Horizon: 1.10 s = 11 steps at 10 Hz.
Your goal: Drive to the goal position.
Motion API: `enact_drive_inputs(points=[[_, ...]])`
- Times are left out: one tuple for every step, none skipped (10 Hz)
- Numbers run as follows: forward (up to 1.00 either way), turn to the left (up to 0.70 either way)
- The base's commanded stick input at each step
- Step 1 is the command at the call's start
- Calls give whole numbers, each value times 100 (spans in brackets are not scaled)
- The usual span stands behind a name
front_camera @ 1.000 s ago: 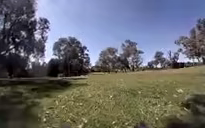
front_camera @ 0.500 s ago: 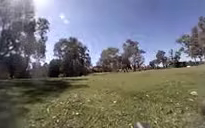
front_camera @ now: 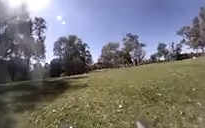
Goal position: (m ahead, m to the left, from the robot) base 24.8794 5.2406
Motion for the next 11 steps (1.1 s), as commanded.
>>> enact_drive_inputs(points=[[85, 0], [85, 0], [85, 0], [85, 0], [85, 0], [85, 0], [85, 0], [85, 0], [85, 0], [85, 0], [85, 0]])
